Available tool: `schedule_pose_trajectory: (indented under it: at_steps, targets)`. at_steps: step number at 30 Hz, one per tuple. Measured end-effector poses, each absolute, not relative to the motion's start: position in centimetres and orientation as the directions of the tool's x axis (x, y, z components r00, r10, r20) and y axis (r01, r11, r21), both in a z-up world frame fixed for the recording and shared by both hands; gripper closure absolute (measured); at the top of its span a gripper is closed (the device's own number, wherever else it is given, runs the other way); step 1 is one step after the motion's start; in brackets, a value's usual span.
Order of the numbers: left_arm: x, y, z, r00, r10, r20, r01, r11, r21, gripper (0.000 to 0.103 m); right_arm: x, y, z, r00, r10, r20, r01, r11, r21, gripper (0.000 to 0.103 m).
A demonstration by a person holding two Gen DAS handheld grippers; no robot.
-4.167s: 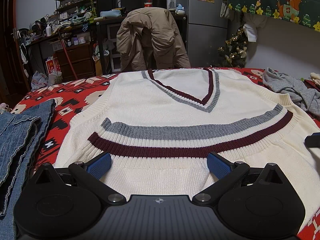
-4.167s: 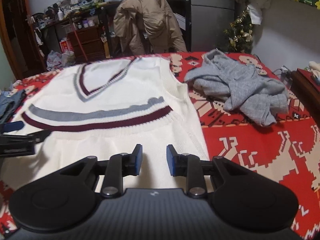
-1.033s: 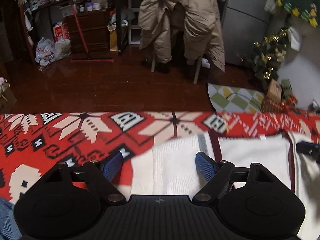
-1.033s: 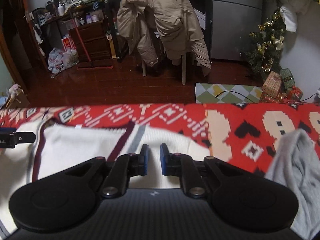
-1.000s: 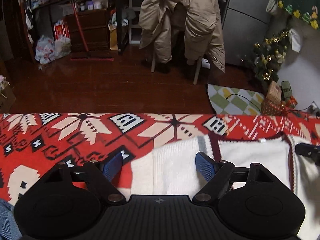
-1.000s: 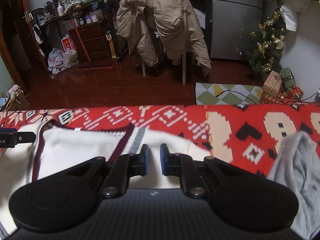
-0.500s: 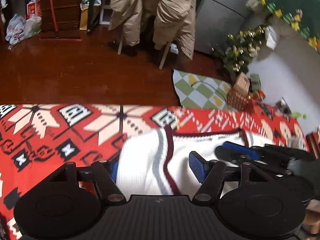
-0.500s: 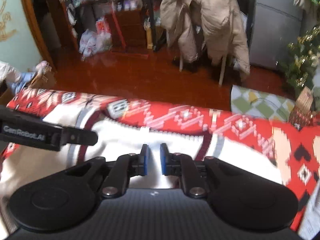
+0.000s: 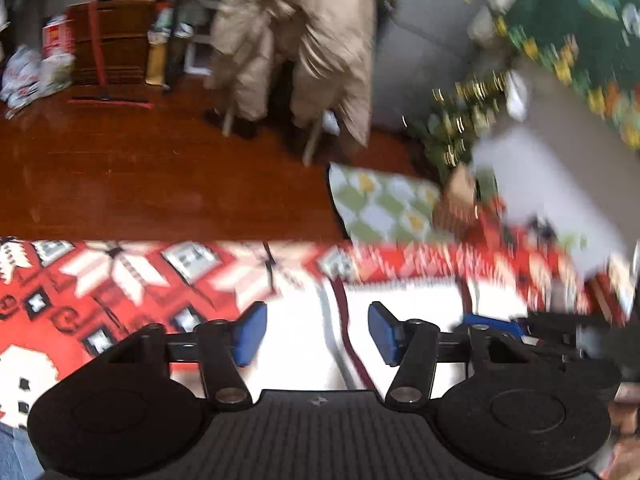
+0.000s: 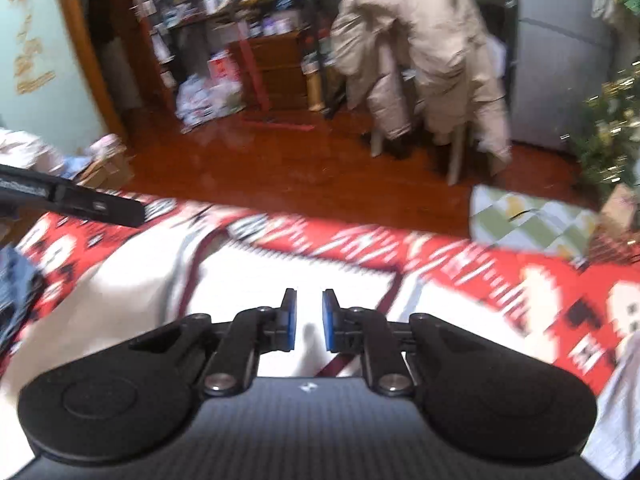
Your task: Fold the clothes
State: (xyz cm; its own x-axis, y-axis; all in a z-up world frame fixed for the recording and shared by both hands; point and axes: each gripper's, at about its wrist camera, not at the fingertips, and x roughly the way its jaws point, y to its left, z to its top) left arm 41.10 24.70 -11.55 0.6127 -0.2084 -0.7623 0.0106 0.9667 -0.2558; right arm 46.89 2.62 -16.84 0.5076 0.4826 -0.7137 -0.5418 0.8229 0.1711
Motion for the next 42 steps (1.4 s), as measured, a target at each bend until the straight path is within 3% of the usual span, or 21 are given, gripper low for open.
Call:
schedule_pose_trajectory:
  at_steps: [3,5,8,11,15,22,27,29,32,38,42]
  targets:
    - [41.7,23.6,-13.1,0.608,-0.151,-0.78,0.007,0.983,-0.184,0.068,46.7,4.6,-17.6,0.49,0.483,-0.725,-0.562,0.812,0.161,0.089]
    - [42.2,22.8,-14.2,0.604,-0.111,-0.789,0.006,0.991,-0.136,0.069,47.4,6.1,-18.5,0.483,0.481,-0.732,-0.543,0.82,0.18,0.089]
    - [44.2,23.6,-14.2,0.604,-0.08,-0.793,-0.046,0.99,-0.135,0.068,48.6,7.8,-19.1,0.513,0.466,-0.72,-0.523,0.835,0.168,0.091]
    - [44.9,25.8,-12.7,0.611,-0.116,-0.783,-0.102,0.969,-0.223,0.068,50.5,8.9,-18.9,0.521,0.467,-0.714,-0.496,0.847,0.193,0.09]
    - [43.1,29.1,-10.6,0.645,-0.17,-0.745,-0.092,0.951,-0.296,0.051,51.4,9.3,-17.4,0.498,0.542,-0.677,-0.51,0.814,0.276,0.09]
    - [40.7,31.7,-13.0,0.525,-0.181,-0.831,-0.103,0.956,-0.273,0.056,51.4,11.2,-17.6,0.428,0.576,-0.697,-0.512,0.79,0.337,0.09]
    - [40.1,33.2,-14.3,0.543,-0.357,-0.76,-0.114,0.865,-0.488,0.052,52.1,12.5,-19.0,0.417,0.566,-0.711,-0.478,0.802,0.358,0.089]
    - [40.7,33.1,-14.6,0.542,-0.408,-0.735,-0.115,0.83,-0.546,0.051,52.3,12.9,-19.5,0.417,0.576,-0.703,-0.484,0.795,0.364,0.101]
    - [40.8,33.1,-14.7,0.545,-0.473,-0.692,-0.129,0.768,-0.627,0.051,52.2,12.4,-19.7,0.406,0.613,-0.678,-0.483,0.773,0.411,0.102]
    - [40.2,34.3,-15.1,0.613,-0.549,-0.569,-0.163,0.616,-0.771,0.051,51.8,10.9,-19.3,0.39,0.633,-0.669,-0.503,0.755,0.42,0.102]
    - [40.6,34.3,-15.7,0.624,-0.572,-0.533,-0.186,0.554,-0.812,0.051,51.2,10.1,-19.4,0.389,0.632,-0.67,-0.509,0.754,0.415,0.102]
